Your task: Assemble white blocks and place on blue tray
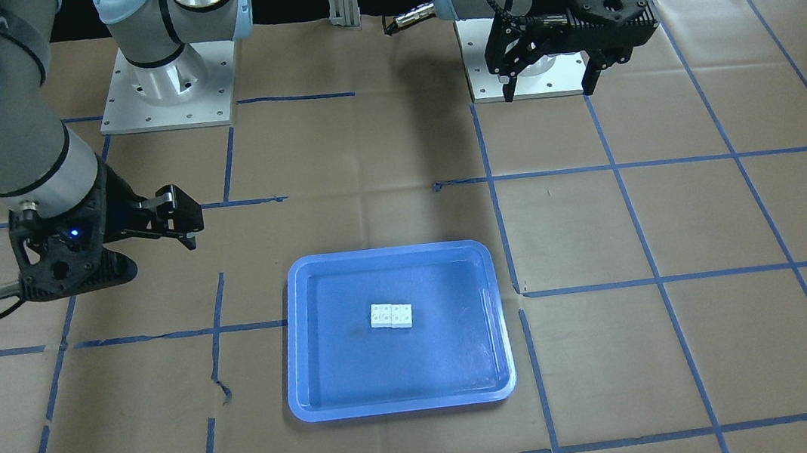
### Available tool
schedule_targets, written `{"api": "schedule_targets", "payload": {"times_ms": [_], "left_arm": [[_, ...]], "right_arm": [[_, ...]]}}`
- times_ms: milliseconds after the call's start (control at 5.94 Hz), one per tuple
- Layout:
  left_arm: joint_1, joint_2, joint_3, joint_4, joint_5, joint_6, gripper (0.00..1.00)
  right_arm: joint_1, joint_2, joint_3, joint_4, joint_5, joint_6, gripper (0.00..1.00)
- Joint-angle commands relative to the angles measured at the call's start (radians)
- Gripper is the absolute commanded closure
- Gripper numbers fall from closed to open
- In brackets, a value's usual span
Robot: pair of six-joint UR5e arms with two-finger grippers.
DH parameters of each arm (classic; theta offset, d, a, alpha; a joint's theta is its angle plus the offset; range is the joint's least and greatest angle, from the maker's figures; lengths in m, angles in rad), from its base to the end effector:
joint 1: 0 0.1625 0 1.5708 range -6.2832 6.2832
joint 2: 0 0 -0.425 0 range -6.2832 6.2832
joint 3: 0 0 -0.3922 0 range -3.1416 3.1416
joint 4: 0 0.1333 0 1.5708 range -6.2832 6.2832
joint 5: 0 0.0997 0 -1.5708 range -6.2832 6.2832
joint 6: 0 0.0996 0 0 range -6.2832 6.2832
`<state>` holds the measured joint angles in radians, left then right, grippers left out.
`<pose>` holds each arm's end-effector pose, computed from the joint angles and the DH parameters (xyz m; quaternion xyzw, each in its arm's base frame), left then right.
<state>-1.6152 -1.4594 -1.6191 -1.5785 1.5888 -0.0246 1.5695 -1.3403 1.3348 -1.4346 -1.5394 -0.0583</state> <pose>-0.1513 -0.4430 0.5157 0.0096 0.9995 -0.0280 0.0080 0.1357 -0.5753 0.4667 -0.0274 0.9974 0.0648 0.0176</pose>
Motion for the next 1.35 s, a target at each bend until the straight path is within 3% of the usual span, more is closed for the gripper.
{"api": "schedule_targets", "payload": {"times_ms": [0, 337, 674, 1179], "left_arm": [[0.001, 0.002, -0.001, 0.000, 0.000, 0.000, 0.01], [0.000, 0.002, -0.001, 0.000, 0.000, 0.002, 0.01], [0.001, 0.004, -0.001, 0.000, 0.000, 0.002, 0.01], [0.001, 0.004, -0.001, 0.000, 0.000, 0.002, 0.01]], "right_arm": [[0.000, -0.075, -0.028, 0.121, -0.004, 0.130, 0.00], [-0.008, -0.080, -0.010, 0.123, -0.005, 0.132, 0.00], [-0.008, -0.127, 0.073, 0.102, -0.004, 0.133, 0.00], [-0.008, -0.128, 0.073, 0.099, -0.005, 0.134, 0.00]]}}
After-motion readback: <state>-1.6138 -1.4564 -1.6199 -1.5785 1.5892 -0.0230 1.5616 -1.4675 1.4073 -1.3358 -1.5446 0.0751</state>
